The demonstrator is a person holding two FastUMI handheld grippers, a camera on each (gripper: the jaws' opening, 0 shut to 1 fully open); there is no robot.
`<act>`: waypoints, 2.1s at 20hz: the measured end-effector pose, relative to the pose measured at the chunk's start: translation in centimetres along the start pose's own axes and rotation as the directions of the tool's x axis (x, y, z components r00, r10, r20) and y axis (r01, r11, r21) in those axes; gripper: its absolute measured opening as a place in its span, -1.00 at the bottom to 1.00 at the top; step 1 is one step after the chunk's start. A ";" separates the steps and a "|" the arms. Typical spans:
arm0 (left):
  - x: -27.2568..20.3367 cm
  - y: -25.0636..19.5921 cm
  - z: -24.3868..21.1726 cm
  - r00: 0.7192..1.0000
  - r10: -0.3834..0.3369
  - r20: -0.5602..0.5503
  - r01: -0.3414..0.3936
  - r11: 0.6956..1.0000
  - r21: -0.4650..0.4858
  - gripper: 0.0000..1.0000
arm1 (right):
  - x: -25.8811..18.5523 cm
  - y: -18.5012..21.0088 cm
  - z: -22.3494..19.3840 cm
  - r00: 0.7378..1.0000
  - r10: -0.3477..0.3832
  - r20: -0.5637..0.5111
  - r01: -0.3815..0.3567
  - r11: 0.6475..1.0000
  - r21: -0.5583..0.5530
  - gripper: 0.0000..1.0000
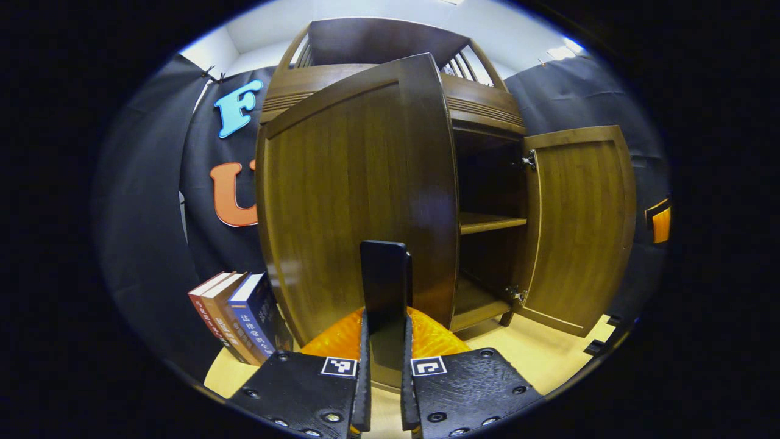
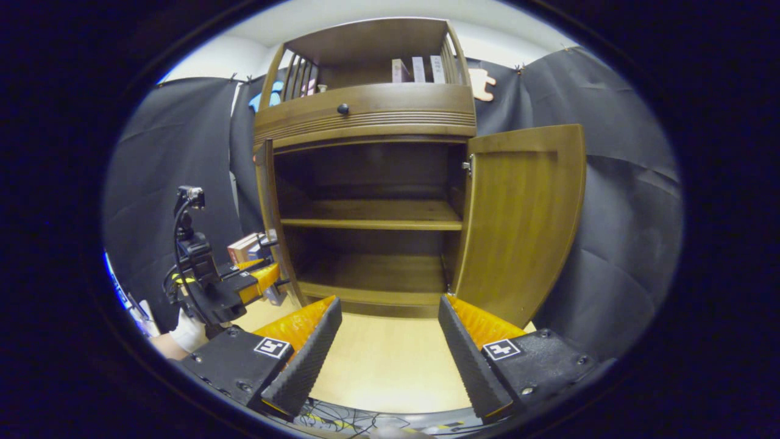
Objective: Open the right door of the double-door shoe cabinet with the right hand, and open the left door with the left hand.
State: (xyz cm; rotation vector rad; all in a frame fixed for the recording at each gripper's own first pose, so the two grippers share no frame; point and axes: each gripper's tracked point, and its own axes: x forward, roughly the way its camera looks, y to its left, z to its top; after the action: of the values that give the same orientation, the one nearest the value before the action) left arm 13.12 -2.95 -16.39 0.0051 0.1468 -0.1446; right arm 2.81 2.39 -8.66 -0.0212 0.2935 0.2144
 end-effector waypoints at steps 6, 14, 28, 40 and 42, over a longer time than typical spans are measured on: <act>-3.9 3.7 -0.7 0.998 0.062 -0.012 -0.062 0.998 0.012 -0.65 | 0.3 3.0 -0.4 0.997 0.071 -0.007 -0.071 0.997 -0.004 0.92; -7.1 10.3 -1.4 0.988 0.156 -0.001 -0.156 0.986 -0.058 -0.98 | 0.2 6.4 -0.8 0.990 0.139 -0.018 -0.140 0.989 -0.039 1.00; -8.2 16.5 -2.2 0.995 0.095 0.000 -0.095 0.995 -0.009 -1.00 | 0.1 7.9 -1.1 0.986 0.162 -0.035 -0.164 0.985 -0.052 1.00; -8.1 18.6 -2.5 0.995 -0.098 -0.016 0.097 0.994 -0.044 -0.99 | 0.2 7.3 0.0 0.987 0.159 -0.026 -0.161 0.985 -0.058 1.00; -8.2 18.7 -2.5 0.993 -0.112 -0.028 0.111 0.993 -0.038 -0.96 | 0.2 6.8 0.2 0.987 0.157 -0.011 -0.158 0.986 -0.057 1.00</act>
State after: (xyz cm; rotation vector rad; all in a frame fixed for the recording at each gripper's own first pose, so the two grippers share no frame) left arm 7.41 16.79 -17.76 -0.0371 0.1794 -0.2537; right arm 1.58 9.07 -8.43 -0.0561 0.2953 0.3800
